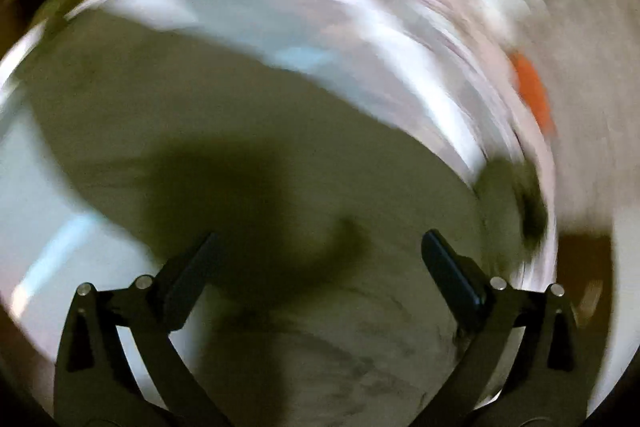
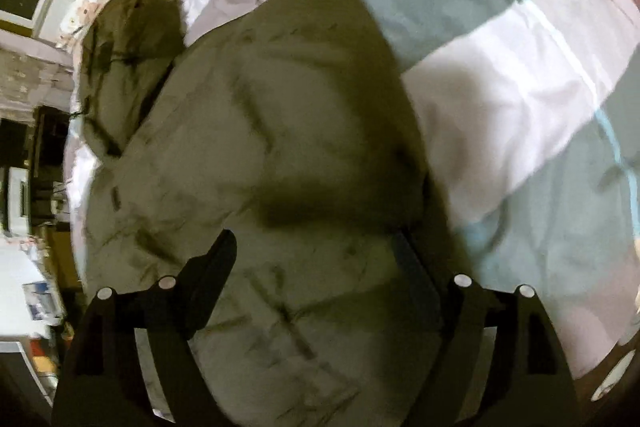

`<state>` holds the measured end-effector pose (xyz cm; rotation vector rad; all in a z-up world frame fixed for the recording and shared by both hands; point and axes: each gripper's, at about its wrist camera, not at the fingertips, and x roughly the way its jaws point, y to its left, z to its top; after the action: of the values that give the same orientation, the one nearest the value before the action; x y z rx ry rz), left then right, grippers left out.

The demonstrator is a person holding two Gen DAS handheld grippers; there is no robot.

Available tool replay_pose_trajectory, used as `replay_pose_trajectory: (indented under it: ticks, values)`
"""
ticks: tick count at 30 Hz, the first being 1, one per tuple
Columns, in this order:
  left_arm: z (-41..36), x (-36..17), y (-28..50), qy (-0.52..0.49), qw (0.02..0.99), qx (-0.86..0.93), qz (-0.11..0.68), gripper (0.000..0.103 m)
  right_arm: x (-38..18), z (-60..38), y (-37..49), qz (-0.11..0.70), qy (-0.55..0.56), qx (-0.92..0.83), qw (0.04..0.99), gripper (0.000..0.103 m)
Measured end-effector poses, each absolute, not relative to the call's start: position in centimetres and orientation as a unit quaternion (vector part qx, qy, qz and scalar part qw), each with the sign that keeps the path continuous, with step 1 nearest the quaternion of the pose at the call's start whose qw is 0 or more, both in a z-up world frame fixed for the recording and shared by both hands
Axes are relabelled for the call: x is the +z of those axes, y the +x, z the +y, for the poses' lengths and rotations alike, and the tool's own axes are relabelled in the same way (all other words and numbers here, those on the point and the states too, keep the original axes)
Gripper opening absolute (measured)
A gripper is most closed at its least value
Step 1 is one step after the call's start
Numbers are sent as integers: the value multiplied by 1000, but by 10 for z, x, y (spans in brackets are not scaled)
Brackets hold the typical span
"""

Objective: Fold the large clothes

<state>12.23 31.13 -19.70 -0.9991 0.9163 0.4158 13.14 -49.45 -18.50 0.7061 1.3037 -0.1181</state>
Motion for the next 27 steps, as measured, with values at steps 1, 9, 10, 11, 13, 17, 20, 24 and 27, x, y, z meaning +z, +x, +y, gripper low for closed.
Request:
replay_pose_trajectory:
  ticks: [1, 9, 10, 11, 13, 17, 20, 24, 27]
  values:
    - [330, -204, 108, -487, 744, 199, 411, 101, -179, -490, 119, 589, 327, -50, 738, 83]
    - [385, -263, 70, -563, 680, 235, 407, 101, -200, -442, 107, 616, 316, -26, 721, 85]
    - [386, -272, 69, -574, 669, 242, 407, 101, -201, -442, 106, 616, 315, -28, 721, 85]
    - [387, -280, 67, -582, 660, 244, 407, 101, -202, -444, 107, 616, 315, -31, 721, 85]
    - [388, -284, 69, -583, 664, 250, 397, 97, -204, -447, 106, 616, 316, -40, 720, 85]
    - [395, -283, 70, -592, 684, 217, 367, 8, -216, -449, 105, 628, 330, -42, 704, 85]
    - [390, -258, 70, -590, 707, 216, 324, 6, -219, -447, 104, 632, 335, -35, 698, 85]
    - [358, -195, 83, -549, 772, 167, 272, 6, -214, -440, 108, 629, 324, -32, 706, 85]
    - [288, -134, 126, -472, 834, 72, 276, 6, -213, -434, 113, 630, 325, -25, 705, 85]
